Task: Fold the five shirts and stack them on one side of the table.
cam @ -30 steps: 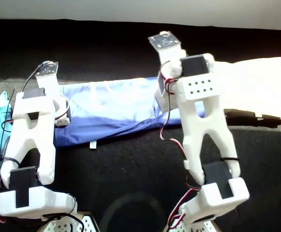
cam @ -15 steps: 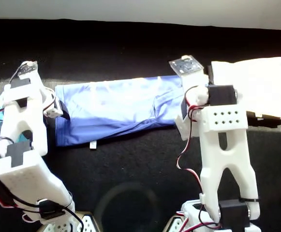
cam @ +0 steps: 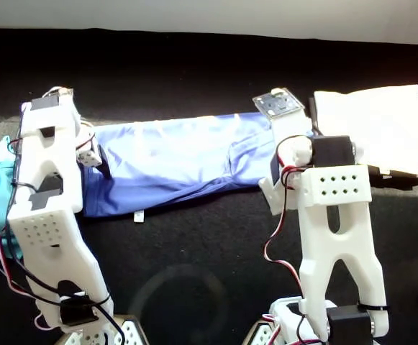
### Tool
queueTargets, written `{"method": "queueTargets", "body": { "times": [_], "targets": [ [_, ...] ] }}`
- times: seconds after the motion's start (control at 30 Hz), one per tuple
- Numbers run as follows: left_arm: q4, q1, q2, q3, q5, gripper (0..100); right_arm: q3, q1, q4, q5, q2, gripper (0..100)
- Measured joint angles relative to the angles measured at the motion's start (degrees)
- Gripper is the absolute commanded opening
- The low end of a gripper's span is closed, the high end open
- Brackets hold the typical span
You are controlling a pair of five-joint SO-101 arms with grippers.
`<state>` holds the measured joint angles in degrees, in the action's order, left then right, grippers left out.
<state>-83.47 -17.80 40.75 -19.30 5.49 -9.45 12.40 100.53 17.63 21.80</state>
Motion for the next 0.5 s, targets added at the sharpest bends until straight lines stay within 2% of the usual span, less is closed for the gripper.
{"method": "queueTargets", "body": {
  "times": [0.07,0.1,0.13,0.33,0.5],
  "targets": [
    [-2.5,0.6,1.8,-2.8,0.0,2,0.0,0.0,0.0,0.0,0.0,0.8],
    [-3.3,0.8,2.6,-4.0,0.1,0,0.0,0.0,0.0,0.0,0.0,0.8],
    [-4.0,0.8,3.5,-4.9,0.1,3,-0.2,0.0,-0.1,0.0,0.0,0.8],
    [-5.9,0.3,6.0,-7.6,0.2,1,-4.0,0.0,-3.5,0.0,0.1,0.8],
    [-7.6,-4.4,6.6,-10.8,-1.3,1,-11.3,-4.8,-9.3,0.0,0.2,0.8]
  ]
}}
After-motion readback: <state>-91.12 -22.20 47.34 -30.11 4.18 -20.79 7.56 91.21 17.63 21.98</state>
